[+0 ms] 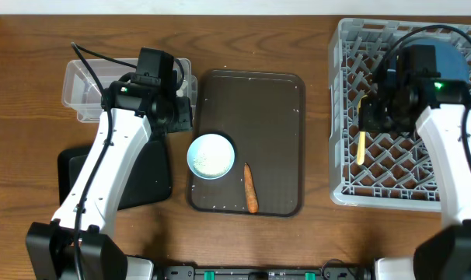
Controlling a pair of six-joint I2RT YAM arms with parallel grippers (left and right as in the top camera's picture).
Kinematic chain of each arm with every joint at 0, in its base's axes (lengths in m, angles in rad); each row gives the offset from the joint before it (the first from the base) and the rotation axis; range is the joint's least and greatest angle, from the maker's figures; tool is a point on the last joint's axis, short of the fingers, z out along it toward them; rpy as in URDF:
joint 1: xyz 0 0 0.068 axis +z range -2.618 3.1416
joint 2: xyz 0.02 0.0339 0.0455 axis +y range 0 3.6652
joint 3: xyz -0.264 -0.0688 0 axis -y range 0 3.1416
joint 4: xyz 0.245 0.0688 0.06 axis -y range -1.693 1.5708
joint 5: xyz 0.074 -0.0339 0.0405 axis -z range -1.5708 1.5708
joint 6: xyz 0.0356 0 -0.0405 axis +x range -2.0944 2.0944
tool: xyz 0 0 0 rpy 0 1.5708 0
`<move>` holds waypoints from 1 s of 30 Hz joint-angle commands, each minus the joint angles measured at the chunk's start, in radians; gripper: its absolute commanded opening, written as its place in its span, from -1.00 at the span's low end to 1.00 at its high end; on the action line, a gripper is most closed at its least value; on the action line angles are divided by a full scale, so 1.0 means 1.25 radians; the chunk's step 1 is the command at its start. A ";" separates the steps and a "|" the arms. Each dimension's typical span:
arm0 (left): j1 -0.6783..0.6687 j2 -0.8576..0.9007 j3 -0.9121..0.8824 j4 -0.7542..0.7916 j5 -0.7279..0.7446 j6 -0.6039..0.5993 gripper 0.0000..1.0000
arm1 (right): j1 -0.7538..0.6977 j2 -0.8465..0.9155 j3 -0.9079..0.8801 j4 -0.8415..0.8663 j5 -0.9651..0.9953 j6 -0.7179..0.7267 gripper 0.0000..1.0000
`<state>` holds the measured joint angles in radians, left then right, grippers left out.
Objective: Sort waste into correct bins and load items into the dishwasher rack
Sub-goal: 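Carry the spoon with the right gripper and drop it into the rack, then reach the left gripper to the white bowl and grasp its rim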
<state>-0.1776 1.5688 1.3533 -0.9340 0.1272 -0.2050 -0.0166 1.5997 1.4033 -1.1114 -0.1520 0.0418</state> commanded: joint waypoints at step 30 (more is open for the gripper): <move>0.003 -0.003 -0.007 -0.001 -0.007 0.008 -0.08 | 0.004 0.174 -0.001 0.003 0.028 -0.020 -0.40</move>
<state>-0.1776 1.5688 1.3533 -0.9340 0.1272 -0.2050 -0.0090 1.8149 1.4033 -1.1065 -0.1242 0.0250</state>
